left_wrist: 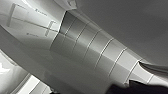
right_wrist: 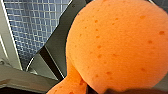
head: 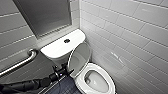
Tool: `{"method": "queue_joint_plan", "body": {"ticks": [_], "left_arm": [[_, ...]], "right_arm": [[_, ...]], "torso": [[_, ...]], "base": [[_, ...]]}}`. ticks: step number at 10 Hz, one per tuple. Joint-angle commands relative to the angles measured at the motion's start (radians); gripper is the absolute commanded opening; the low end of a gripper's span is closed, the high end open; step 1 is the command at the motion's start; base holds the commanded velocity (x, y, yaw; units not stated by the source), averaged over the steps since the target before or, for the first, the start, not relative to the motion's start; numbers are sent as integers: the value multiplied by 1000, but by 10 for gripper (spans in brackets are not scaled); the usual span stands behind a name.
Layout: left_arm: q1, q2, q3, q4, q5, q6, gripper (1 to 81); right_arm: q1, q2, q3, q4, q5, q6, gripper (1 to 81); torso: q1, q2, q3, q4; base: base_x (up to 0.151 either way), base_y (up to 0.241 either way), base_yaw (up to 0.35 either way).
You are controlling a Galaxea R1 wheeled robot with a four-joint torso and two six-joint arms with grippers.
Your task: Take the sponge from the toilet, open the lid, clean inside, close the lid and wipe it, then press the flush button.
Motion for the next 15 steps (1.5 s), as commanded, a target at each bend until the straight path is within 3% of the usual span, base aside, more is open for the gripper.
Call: {"method": "queue_joint_plan", "body": {"ticks": [1,3,8,9,11,13,15], "left_arm": [[-72,-102,13,68,43,74,811],[-49,-125,21,77,46,76,811],[106,-242,85,267,59,74,811],[150,-262,99,349,75,74,811],[248,-275,133,678,187,76,811],[358,-278,255,1091,400,76,811],[451,-256,288,1194,538,76,811]], "right_arm": [[-7,-26,21,-24,-74,-3,10],[-9,-29,16,-24,-72,-1,10],[-9,-35,21,-23,-72,-1,10],[-9,-40,18,-23,-72,-1,10],[-6,-41,-1,-43,-74,-4,10],[-6,-38,-34,-78,-109,-3,10],[-12,-30,-39,-69,-125,3,10]], "torso": [[0,0,0,0],[0,0,0,0],[0,0,0,0],[0,0,0,0],[0,0,0,0],[0,0,0,0],[0,0,0,0]], "base": [[0,0,0],[0,0,0],[0,0,0],[0,0,0],[0,0,0],[0,0,0],[0,0,0]]}}
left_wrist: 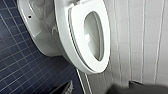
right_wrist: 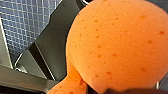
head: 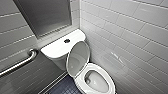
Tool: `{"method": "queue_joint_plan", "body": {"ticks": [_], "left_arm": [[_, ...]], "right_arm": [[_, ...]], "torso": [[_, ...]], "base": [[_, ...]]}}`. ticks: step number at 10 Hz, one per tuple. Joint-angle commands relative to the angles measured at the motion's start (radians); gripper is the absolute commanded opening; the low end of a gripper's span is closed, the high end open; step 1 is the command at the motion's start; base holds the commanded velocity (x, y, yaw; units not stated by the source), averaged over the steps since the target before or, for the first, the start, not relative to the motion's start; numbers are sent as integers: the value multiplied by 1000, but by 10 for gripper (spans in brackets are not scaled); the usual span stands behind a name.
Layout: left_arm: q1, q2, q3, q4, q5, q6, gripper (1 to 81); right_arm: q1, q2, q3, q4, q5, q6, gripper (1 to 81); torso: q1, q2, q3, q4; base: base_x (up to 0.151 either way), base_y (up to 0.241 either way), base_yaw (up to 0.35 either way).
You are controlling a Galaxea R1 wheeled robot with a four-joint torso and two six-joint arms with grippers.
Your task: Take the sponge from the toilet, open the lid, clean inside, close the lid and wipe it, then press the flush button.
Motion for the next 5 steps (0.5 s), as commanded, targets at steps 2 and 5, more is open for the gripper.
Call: {"method": "queue_joint_plan", "body": {"ticks": [2,5], "left_arm": [[174,-1,105,252,229,2,811],[292,60,-18,236,227,-7,811]], "right_arm": [[-17,-24,20,-20,-79,1,10],[-20,-41,44,-28,-79,-3,10]], "torso": [[0,0,0,0],[0,0,0,0]], "base": [[0,0,0],[0,0,0]]}}
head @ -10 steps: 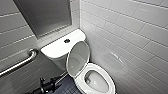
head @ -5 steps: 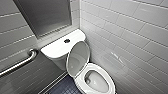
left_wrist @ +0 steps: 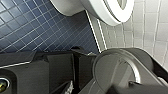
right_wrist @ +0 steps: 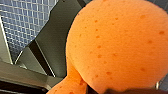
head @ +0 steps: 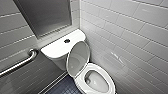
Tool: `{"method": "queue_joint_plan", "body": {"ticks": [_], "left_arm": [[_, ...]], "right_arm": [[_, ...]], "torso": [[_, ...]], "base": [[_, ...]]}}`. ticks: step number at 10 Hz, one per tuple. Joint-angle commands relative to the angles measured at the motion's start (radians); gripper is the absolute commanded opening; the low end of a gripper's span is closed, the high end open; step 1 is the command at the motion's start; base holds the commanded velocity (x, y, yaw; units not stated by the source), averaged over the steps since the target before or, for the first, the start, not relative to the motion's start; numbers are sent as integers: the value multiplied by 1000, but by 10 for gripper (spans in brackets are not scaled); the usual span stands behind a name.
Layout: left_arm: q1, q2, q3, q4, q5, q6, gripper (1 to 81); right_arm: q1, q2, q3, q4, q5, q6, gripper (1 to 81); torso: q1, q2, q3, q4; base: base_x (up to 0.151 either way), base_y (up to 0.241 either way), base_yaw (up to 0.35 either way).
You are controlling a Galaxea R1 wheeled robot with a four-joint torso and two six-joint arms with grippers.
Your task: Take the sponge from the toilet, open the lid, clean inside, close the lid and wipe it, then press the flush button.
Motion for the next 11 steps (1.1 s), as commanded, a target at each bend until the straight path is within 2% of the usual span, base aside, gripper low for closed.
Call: {"method": "queue_joint_plan", "body": {"ticks": [1,3,5,6,7,9,11], "left_arm": [[60,30,-46,35,59,-9,811],[102,33,-61,33,62,-7,811],[106,65,-64,15,220,27,811],[126,98,-67,-14,277,149,811],[132,119,-88,-127,302,286,811],[137,163,-184,-422,292,602,811],[152,211,-294,-612,237,768,811]], "right_arm": [[-12,-45,41,-23,-74,-3,10],[-12,-53,60,-38,-72,-5,10],[-12,-57,58,-51,-60,-3,10],[-10,-64,64,-49,-57,0,10],[-6,-73,78,-49,-57,0,10],[8,-117,151,-49,-51,7,10],[17,-212,291,-49,30,5,10]], "torso": [[0,0,0,0],[0,0,0,0],[0,0,0,0],[0,0,0,0],[0,0,0,0],[0,0,1,0],[0,0,1,0]], "base": [[0,0,0],[0,0,0],[0,0,0],[0,0,0],[0,0,0],[0,0,0],[0,0,0]]}}
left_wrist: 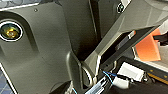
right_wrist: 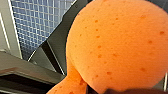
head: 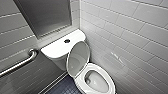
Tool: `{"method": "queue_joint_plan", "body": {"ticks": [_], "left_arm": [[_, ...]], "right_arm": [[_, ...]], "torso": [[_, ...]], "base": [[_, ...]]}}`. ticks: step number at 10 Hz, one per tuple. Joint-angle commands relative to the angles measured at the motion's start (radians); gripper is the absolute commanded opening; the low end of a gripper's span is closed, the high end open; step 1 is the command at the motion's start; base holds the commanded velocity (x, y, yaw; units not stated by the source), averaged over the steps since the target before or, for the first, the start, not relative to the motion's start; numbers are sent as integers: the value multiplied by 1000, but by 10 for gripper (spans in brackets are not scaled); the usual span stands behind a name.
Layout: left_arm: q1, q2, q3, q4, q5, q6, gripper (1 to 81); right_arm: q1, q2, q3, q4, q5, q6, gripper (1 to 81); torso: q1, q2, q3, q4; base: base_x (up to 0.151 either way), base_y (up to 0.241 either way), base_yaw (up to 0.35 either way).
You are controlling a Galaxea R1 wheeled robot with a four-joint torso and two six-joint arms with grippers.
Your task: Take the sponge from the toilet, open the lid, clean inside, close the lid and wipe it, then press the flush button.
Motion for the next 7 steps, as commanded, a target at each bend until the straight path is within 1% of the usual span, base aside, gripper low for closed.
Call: {"method": "queue_joint_plan", "body": {"ticks": [1,2,3,4,7], "left_arm": [[18,59,-150,-323,-54,211,811],[60,79,-211,-327,-123,212,811],[90,89,-245,-318,-187,212,811],[106,90,-265,-318,-208,212,811],[133,105,-295,-308,-205,214,811]], "right_arm": [[18,-166,203,-18,45,-3,10],[35,-196,251,-20,61,-4,10],[64,-225,293,-20,61,-3,10],[96,-263,341,-23,62,-3,10],[234,-351,468,-20,59,0,10]], "torso": [[0,0,0,0],[0,0,0,0],[0,0,0,0],[0,0,0,0],[0,0,0,0]], "base": [[0,0,0],[0,0,0],[0,0,0],[0,0,0],[0,0,0]]}}
